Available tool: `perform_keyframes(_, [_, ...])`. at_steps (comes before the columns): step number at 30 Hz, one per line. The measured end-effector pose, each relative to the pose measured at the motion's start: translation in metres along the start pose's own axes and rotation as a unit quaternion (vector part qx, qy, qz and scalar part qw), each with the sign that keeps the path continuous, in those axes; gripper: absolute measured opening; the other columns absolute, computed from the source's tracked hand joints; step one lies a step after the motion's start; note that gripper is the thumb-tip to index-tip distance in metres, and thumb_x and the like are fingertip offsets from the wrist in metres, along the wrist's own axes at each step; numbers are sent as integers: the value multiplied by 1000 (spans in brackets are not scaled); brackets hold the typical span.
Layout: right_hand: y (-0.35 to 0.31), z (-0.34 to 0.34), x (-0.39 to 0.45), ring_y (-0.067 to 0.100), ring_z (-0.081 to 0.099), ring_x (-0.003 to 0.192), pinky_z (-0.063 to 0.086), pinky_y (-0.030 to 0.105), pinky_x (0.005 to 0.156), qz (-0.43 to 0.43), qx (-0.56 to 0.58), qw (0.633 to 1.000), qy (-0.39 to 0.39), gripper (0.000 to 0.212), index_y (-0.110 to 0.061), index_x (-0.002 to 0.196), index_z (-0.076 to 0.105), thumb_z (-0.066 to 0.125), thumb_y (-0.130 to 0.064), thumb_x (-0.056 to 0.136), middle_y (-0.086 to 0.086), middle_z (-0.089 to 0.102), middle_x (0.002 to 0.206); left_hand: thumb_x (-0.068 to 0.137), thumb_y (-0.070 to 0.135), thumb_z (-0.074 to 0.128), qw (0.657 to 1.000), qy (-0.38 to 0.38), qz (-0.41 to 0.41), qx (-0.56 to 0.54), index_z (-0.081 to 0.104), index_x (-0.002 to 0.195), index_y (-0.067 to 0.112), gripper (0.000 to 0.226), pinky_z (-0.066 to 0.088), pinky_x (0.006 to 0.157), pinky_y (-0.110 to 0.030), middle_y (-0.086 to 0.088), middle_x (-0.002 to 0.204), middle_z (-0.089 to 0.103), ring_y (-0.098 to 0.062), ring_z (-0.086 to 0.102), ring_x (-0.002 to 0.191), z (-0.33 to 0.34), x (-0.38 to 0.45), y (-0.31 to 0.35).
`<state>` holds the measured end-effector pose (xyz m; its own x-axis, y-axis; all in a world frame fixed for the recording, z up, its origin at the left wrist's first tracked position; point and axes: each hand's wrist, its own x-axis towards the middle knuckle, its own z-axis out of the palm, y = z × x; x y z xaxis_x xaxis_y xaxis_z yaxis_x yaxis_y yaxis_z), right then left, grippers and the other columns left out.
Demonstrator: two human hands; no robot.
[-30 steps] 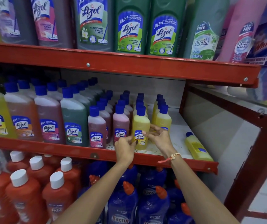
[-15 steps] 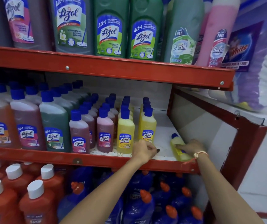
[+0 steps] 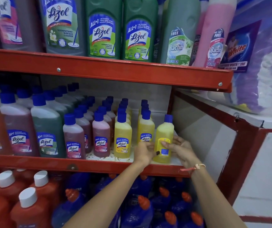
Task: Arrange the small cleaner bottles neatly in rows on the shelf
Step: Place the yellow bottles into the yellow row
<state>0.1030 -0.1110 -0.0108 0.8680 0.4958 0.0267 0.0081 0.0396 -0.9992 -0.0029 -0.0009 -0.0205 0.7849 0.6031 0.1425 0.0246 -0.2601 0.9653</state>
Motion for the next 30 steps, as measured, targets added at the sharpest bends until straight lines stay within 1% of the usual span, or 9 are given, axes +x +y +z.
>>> perform_keyframes(4, [11,13,-6,11,68,92,58,15,70,-74,-38,996,-33,53,-6,120,59,81,-5,72,9,67,117,74,4,73,997,42,41,40,70,107,2,34,55,91,-33,-11,105,73,-20,69,95,-18,-6,-6])
perform_keyframes(8, [16,13,-9,17,66,108,56,30,88,-85,-53,995,-17,57,-11,115,62,88,-14,65,7,69,116,75,-3,69,997,56,41,19,70,103,0,29,55,92,-39,-17,104,73,-23,69,96,-23,-13,-9])
perform_keyframes(11, [18,24,-19,16,66,103,57,36,88,-99,-103,988,50,67,-16,110,60,92,-34,54,-2,68,109,78,-5,65,996,72,40,29,72,101,3,25,55,92,-39,-16,106,73,-24,68,99,-27,-15,-12])
perform_keyframes(14, [24,47,-31,16,64,95,57,38,82,-132,-179,960,168,82,-18,108,54,87,-59,44,0,62,106,80,-6,61,997,70,25,16,72,101,3,25,55,91,-43,-17,107,72,-26,67,99,-28,-13,-14])
perform_keyframes(17, [29,65,-38,20,60,98,53,39,84,-162,-214,934,234,76,-14,110,54,84,-55,54,3,61,107,83,-6,58,998,59,-14,-27,70,102,0,23,56,90,-44,-16,106,70,-25,66,94,-28,-13,-13])
perform_keyframes(21, [24,62,-39,12,66,88,54,29,79,-136,-160,969,131,51,-20,113,60,80,-35,68,-6,70,96,84,-4,58,998,38,-22,-35,69,103,0,23,56,89,-43,-18,107,69,-29,67,97,-31,-13,-13])
perform_keyframes(25, [17,50,-36,18,68,80,55,27,67,-138,-124,982,10,16,-22,84,69,73,-8,76,0,73,84,79,-1,66,999,33,-4,-13,66,109,-2,30,52,96,-39,-18,112,69,-27,65,106,-31,-12,-12])
perform_keyframes(27, [12,43,-31,20,67,82,54,27,70,-126,-96,987,-27,22,-19,81,71,73,1,75,2,73,83,77,0,68,999,34,5,-1,64,113,-2,35,51,98,-38,-18,115,68,-28,64,109,-31,-12,-12])
perform_keyframes(30, [10,34,-24,8,71,82,57,22,74,-133,-88,985,-67,40,-15,106,67,80,-1,72,-2,74,94,77,2,69,999,41,10,7,62,116,0,39,50,99,-38,-15,116,68,-22,64,106,-32,-13,-14])
